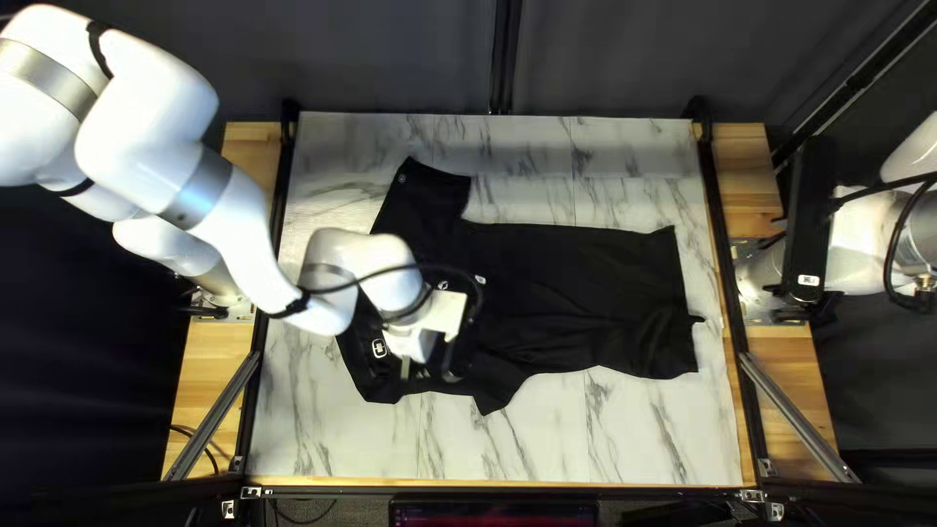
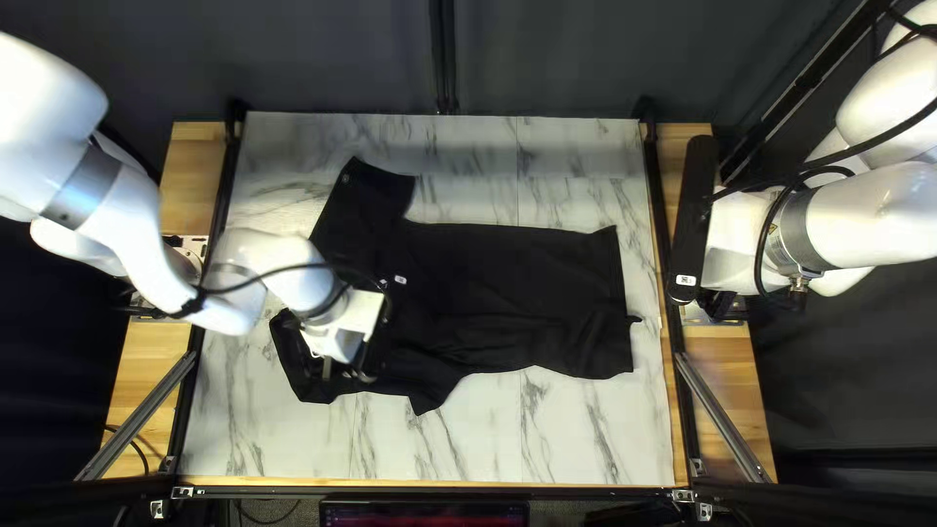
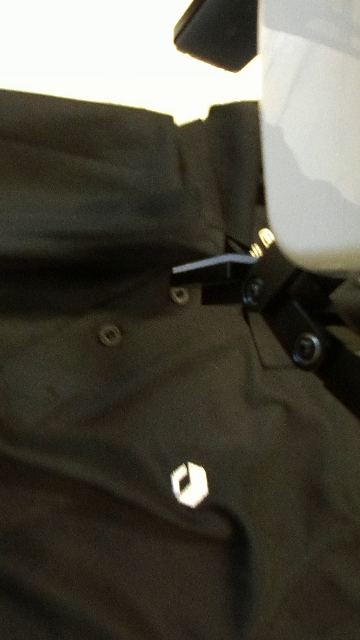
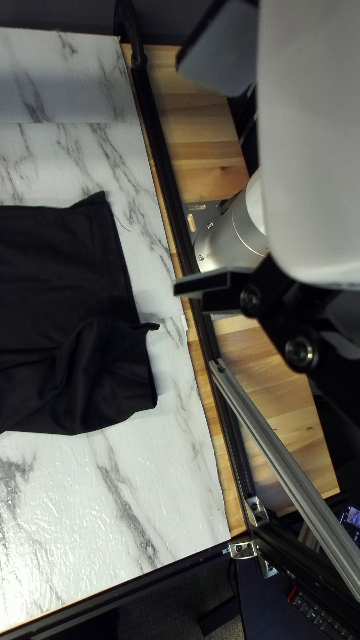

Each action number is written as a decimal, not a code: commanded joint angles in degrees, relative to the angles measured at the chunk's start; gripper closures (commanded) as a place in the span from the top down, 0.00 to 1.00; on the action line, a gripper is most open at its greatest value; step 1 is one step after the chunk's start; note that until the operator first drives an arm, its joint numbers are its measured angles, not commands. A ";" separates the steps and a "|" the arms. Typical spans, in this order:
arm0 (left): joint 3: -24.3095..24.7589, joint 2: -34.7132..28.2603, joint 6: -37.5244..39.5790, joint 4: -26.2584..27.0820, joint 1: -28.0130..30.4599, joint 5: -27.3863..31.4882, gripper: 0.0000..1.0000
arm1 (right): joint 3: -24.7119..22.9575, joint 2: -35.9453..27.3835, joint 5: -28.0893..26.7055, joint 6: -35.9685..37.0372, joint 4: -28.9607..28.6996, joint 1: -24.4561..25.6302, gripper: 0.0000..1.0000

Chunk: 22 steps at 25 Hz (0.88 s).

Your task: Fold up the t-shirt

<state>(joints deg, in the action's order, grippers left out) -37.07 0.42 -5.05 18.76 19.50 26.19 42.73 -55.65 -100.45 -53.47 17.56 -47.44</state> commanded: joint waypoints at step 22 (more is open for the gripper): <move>-11.00 5.97 7.40 -4.09 2.30 10.49 0.00 | 0.00 0.00 0.00 0.00 0.00 0.00 1.00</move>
<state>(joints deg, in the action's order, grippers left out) -45.21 5.13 -0.62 15.98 19.81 34.63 42.73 -55.64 -100.45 -53.47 17.56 -47.44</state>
